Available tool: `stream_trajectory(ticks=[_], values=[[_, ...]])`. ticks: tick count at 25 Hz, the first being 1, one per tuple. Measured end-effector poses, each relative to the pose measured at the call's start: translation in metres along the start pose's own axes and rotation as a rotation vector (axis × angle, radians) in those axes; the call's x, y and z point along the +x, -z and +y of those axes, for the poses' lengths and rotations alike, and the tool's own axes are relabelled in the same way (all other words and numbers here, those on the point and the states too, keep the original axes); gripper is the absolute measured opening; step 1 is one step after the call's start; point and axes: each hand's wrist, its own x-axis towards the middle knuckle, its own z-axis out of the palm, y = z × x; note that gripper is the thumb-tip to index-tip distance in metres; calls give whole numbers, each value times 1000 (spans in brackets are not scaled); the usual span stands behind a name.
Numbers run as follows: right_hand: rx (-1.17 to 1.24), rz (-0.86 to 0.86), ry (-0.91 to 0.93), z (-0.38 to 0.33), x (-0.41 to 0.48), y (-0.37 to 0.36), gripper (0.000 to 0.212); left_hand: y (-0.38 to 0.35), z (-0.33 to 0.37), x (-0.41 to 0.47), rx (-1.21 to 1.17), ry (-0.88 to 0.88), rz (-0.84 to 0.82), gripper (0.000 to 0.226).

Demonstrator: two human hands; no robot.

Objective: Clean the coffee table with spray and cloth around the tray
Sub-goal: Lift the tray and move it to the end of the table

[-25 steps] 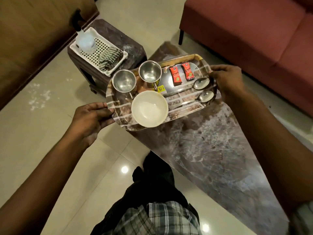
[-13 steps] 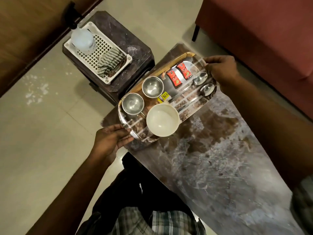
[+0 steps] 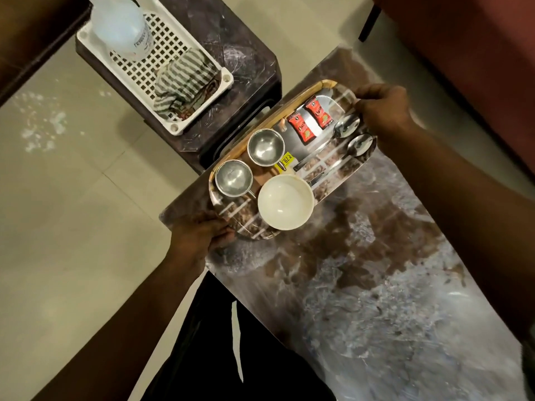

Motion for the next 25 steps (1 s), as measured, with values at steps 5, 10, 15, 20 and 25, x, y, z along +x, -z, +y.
stream_trajectory(ticks=[5,10,15,20,25], values=[[13,-25,-27,9,21,-17,16,-7,-5,35,1,71,45,16],[46,-29,-35,15,35,-33,19,-8,-14,53,19,81,35,20],[66,-17,-38,22,45,-42,30,-4,-13,61,12,94,56,16],[54,-4,-34,29,52,-47,33,1,-13,67,36,94,45,13],[64,9,-21,31,49,-46,26,4,-9,67,130,99,55,10]])
